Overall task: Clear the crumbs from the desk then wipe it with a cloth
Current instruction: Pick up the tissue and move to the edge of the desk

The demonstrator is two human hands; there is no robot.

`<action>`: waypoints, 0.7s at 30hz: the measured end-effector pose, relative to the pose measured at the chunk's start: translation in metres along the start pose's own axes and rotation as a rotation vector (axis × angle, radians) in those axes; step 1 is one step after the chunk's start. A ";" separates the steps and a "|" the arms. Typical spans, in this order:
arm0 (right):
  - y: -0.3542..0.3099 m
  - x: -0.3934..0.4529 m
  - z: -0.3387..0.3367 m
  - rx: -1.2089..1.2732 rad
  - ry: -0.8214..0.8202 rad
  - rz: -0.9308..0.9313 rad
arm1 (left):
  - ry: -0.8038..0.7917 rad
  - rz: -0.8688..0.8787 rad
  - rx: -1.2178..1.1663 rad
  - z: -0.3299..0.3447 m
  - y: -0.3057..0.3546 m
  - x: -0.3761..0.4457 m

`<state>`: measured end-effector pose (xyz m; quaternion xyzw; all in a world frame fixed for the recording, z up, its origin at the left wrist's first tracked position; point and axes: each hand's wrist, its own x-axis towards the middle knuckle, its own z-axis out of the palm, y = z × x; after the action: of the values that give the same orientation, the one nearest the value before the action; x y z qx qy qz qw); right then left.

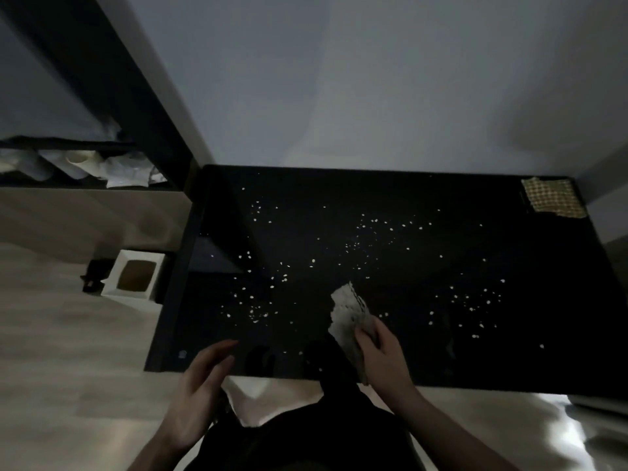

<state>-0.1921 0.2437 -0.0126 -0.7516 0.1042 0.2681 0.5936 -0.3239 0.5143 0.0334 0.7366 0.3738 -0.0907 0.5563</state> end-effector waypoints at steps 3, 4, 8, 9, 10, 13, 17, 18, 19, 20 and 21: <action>0.007 -0.013 0.032 0.002 0.046 0.055 | -0.054 0.023 0.081 -0.035 -0.010 0.029; 0.010 -0.018 0.044 0.008 0.072 0.071 | -0.066 0.030 0.094 -0.048 -0.014 0.041; 0.016 -0.039 0.109 -0.008 0.195 0.129 | -0.143 0.055 0.138 -0.102 -0.037 0.096; 0.018 -0.044 0.129 -0.009 0.232 0.138 | -0.167 0.070 0.159 -0.115 -0.042 0.107; 0.020 -0.049 0.147 0.005 0.270 0.139 | -0.179 0.086 0.170 -0.127 -0.045 0.118; 0.023 -0.061 0.194 0.093 0.326 0.174 | -0.244 0.111 0.182 -0.156 -0.050 0.144; 0.021 -0.075 0.242 0.203 0.370 0.205 | -0.342 0.109 0.139 -0.182 -0.057 0.158; 0.019 -0.077 0.251 0.232 0.385 0.205 | -0.348 0.112 0.163 -0.185 -0.062 0.161; 0.015 -0.078 0.259 0.244 0.396 0.203 | -0.345 0.108 0.196 -0.187 -0.069 0.165; 0.014 -0.078 0.264 0.241 0.407 0.196 | -0.337 0.095 0.235 -0.188 -0.078 0.169; 0.014 -0.077 0.268 0.238 0.409 0.183 | -0.326 0.078 0.280 -0.190 -0.088 0.173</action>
<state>-0.3381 0.4817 -0.0240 -0.7026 0.3205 0.1488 0.6176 -0.3131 0.7697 -0.0587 0.7961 0.2339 -0.2382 0.5047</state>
